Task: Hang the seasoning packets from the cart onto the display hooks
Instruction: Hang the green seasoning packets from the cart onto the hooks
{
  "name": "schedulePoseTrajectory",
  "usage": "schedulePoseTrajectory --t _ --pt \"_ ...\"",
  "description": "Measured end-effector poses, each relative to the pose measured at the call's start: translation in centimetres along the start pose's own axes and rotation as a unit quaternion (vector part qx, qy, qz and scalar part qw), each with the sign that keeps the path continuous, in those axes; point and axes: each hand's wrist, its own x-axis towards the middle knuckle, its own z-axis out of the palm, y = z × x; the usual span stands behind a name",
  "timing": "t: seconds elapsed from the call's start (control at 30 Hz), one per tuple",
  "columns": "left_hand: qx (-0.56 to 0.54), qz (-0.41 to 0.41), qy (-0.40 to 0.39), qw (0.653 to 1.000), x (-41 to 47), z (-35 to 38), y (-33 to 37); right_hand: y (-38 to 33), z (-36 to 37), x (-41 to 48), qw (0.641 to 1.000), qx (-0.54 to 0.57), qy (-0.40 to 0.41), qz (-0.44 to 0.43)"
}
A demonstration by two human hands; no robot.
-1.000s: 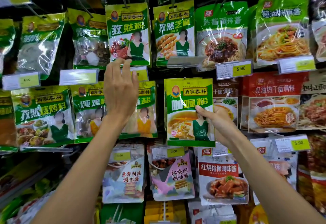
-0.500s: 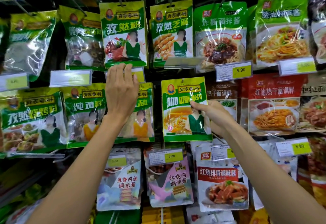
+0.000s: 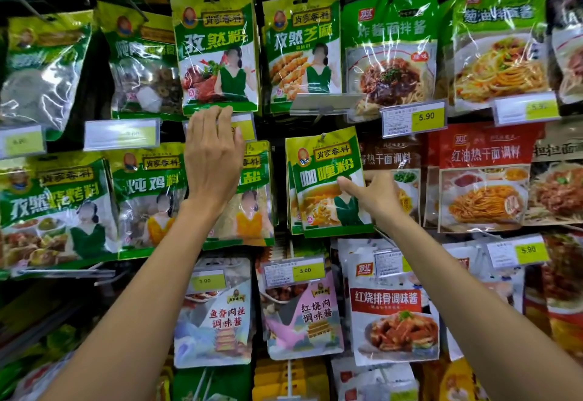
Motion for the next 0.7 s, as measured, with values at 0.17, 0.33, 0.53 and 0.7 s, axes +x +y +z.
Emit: schedulePoseTrajectory --t 0.17,0.33,0.53,0.7 --pt "-0.017 0.0 0.035 0.999 -0.6 -1.3 1.1 2.1 -3.0 -2.5 0.994 -0.075 0.075 -0.04" --pt "-0.131 0.043 0.02 0.99 -6.9 -2.5 7.6 5.2 -8.5 -8.8 0.992 -0.093 0.081 -0.032" --pt "-0.373 -0.002 -0.23 0.899 -21.3 -4.5 22.5 12.2 -15.9 -21.8 0.988 -0.104 0.087 0.077" --pt "-0.514 -0.116 -0.445 0.724 -31.0 -7.2 34.5 18.4 -21.9 -33.6 0.946 -0.182 0.139 0.23"
